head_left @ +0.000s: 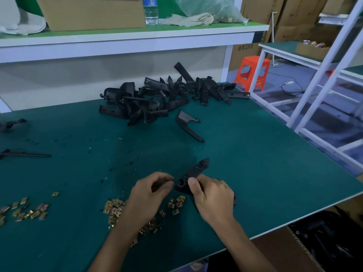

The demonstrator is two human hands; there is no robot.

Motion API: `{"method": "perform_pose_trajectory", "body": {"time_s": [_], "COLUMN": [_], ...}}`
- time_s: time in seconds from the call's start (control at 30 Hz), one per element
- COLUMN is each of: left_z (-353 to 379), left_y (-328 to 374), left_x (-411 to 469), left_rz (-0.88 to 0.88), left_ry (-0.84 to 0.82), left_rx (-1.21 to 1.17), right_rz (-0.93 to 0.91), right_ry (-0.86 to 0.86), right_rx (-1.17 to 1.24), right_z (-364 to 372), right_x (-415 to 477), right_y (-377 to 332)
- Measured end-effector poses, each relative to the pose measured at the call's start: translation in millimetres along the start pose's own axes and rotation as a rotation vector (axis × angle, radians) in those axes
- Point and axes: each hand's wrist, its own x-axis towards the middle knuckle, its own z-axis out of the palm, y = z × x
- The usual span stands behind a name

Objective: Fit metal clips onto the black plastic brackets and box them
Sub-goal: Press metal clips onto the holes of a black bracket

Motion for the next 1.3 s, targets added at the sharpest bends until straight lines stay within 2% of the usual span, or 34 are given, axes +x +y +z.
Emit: {"method": "perform_pose_trajectory", "body": {"time_s": [0.1,0.3,0.53,0.83,1.03,1.3], "left_z": [-1.2,-2.6,-6.6,-9.4,-11.0,-27.8], "left_y": [4.7,7.0,8.1,9.4,9.9,9.4], "left_x": [-2.3,-3.3,-0.4,-3.0,-3.2,5.4], "left_rz": [-0.071,-0.165,-0.173,-0.192,-0.141,-0.175], "left_ry": [0.014,-0.087,-0.114,-0.188,-0.181,-0.339], "left_rx": [-0.171,-0.401,-0.266,-0.325,-0.283,-0.165], "right_rz": [-0.064,-0.142,-0.221,-0.244,-0.261,-0.323], "right_ry": [-0.006,0.019,0.03,0.015,-0.029,-0.098], "right_rx": [-0.024,-0.068,-0.125,-0.15,-0.137,-0.166], "right_z": [1.9,2.0,0.2,-0.5,-0.7,1.1], "right_x": [-0.6,-2.1,-1.9,-0.9,-1.3,-1.2], "right_y": [-0.1,-0.3,-3.5,-3.2,-2.0,-1.3]}}
